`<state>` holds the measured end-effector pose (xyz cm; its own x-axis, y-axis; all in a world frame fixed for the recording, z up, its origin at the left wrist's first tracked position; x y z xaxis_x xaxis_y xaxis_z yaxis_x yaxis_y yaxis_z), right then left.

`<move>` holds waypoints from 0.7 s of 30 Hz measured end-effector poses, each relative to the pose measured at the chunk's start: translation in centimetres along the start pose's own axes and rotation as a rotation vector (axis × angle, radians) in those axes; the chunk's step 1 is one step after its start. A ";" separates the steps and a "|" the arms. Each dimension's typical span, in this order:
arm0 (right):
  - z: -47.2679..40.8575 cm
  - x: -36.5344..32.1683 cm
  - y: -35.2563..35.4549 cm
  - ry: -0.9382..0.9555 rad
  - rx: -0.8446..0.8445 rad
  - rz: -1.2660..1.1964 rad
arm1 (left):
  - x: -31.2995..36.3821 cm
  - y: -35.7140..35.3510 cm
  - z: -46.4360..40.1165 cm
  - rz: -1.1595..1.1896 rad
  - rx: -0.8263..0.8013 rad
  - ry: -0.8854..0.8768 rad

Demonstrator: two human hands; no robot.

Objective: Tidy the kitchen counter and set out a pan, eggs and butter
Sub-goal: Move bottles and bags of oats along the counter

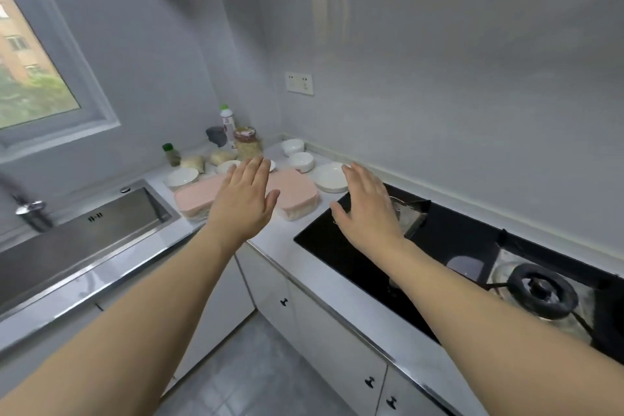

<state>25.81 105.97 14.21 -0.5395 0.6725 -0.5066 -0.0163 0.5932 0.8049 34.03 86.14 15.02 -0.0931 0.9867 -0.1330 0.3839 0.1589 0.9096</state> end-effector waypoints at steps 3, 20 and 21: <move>-1.2 -2.5 -2.0 0.041 -0.026 -0.006 | -3.1 0.1 1.3 0.009 0.004 0.060; -14.5 -12.3 -16.1 0.185 -0.169 -0.043 | -20.7 -6.2 -0.5 -0.008 -0.078 0.245; -15.9 -12.9 -16.7 0.188 -0.173 -0.050 | -22.2 -6.5 -1.4 -0.010 -0.081 0.251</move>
<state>19.62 80.36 12.19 -0.6814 0.5405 -0.4935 -0.1819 0.5280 0.8295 32.36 63.15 12.65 -0.3256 0.9442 -0.0498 0.3079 0.1557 0.9386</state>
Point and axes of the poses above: each hand's wrist, its own z-axis away from the middle knuckle, its own y-axis out of the back of the hand, x = y × z, the point moved 5 cm from there along -z, towards the middle knuckle, and after that the axes turned 13 degrees about -y, right-handed, at the moved point
